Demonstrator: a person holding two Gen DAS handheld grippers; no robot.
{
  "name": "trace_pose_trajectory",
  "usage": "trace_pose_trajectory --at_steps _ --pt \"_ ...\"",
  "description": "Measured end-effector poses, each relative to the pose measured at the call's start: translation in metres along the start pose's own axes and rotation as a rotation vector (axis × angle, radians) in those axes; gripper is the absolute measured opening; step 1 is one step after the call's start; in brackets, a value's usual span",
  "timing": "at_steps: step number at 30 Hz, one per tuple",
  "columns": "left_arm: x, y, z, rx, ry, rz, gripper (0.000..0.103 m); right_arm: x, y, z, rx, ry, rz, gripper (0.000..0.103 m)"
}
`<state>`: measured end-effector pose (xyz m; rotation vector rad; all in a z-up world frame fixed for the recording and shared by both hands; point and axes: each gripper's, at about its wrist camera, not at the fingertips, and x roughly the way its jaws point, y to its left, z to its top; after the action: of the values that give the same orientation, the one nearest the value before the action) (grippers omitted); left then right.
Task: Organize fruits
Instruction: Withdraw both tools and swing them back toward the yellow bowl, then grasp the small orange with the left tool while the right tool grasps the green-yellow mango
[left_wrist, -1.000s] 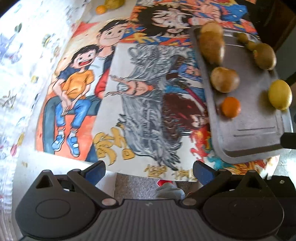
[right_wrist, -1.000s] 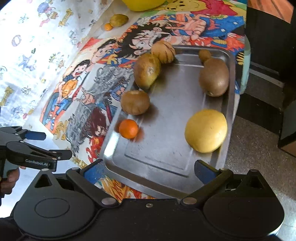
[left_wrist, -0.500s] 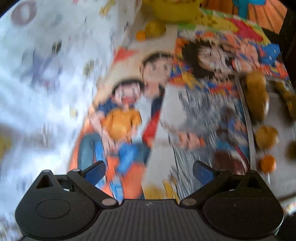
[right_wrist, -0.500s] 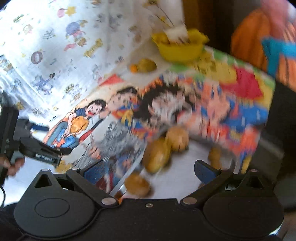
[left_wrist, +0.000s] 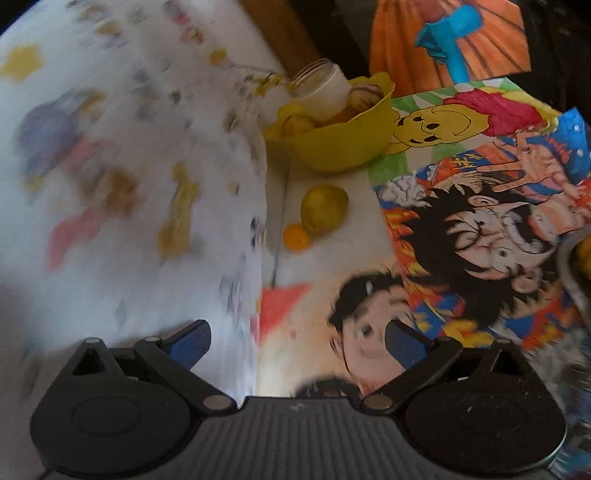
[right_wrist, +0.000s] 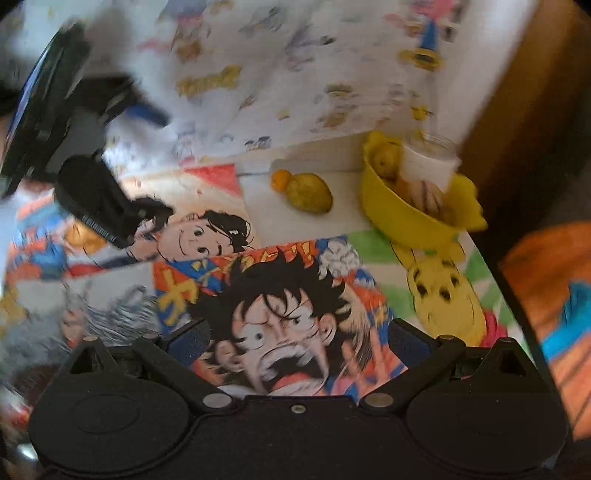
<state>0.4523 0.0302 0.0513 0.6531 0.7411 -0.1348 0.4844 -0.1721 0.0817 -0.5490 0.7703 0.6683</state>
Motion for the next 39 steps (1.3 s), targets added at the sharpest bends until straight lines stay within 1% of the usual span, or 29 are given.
trace_pose_trajectory --at_steps 3,8,12,15,21,25,32,36,39 --pt "0.025 -0.009 0.008 0.077 -0.032 0.005 0.102 0.026 -0.006 0.009 -0.113 0.010 0.004 0.101" --pt "0.054 -0.017 0.013 0.158 -0.044 0.029 0.102 0.063 -0.011 0.025 -0.307 0.006 -0.005 0.099" --pt "0.072 -0.019 0.018 0.200 -0.057 0.043 0.102 0.088 -0.011 0.038 -0.479 0.002 0.005 0.097" --pt "0.084 -0.017 0.022 0.216 -0.063 0.048 0.102 0.105 -0.010 0.048 -0.568 -0.003 0.003 0.095" --pt "0.104 -0.015 0.028 0.241 -0.062 0.062 0.102 0.135 -0.009 0.069 -0.680 -0.045 -0.013 0.094" --pt "0.112 -0.018 0.029 0.301 -0.067 0.084 0.102 0.156 -0.009 0.081 -0.740 -0.046 -0.020 0.092" --pt "0.125 -0.027 0.032 0.427 -0.089 0.110 0.102 0.183 -0.005 0.099 -0.812 -0.057 -0.021 0.086" --pt "0.137 -0.029 0.033 0.455 -0.075 0.132 0.101 0.195 -0.004 0.105 -0.833 -0.047 -0.007 0.083" --pt "0.142 -0.030 0.034 0.479 -0.088 0.136 0.099 0.202 -0.002 0.108 -0.855 -0.038 0.007 0.080"
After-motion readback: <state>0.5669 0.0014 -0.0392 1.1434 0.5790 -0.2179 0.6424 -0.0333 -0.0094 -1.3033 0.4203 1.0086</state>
